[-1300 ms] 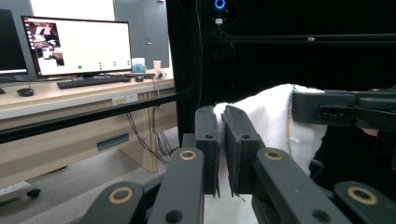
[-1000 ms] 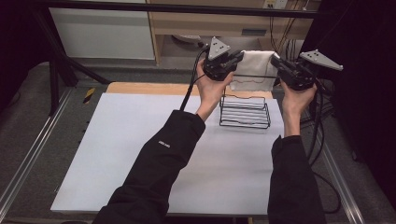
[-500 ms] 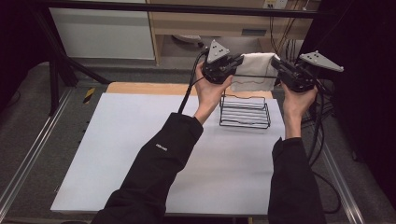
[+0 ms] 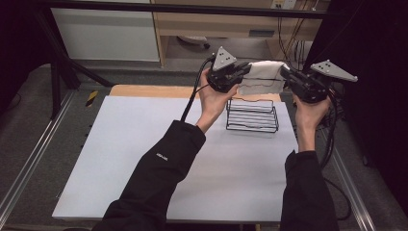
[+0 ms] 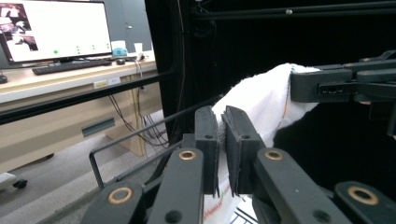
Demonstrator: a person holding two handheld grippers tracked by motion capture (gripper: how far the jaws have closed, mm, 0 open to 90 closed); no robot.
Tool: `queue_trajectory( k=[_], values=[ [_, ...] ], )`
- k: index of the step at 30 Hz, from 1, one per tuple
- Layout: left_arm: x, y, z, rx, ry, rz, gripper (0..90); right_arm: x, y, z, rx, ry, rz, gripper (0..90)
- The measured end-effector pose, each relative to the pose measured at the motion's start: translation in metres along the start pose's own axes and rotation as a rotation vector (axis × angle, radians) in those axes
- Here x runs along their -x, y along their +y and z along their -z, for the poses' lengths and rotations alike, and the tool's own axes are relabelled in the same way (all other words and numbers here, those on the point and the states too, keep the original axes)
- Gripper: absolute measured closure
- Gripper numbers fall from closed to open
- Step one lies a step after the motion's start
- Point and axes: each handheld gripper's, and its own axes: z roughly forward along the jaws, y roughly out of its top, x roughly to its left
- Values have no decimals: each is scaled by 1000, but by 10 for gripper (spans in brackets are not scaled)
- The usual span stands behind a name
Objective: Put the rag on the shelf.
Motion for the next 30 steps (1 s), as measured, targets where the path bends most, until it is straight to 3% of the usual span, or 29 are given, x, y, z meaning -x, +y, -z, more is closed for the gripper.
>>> queue_trajectory(
  k=[12, 22, 27, 30],
  values=[
    [7, -11, 6, -53, -22, -18, 837, -4, -12, 10, -18, 28, 9, 787],
    [8, -18, 8, -87, -21, -25, 837, -10, -17, 16, -39, 49, 8, 698],
    [10, -21, 10, -91, -20, -20, 837, -12, -17, 17, -72, 44, 20, 738],
    [11, -23, 9, -95, -18, -20, 836, -12, -19, 18, -73, 47, 15, 718]
  ],
)
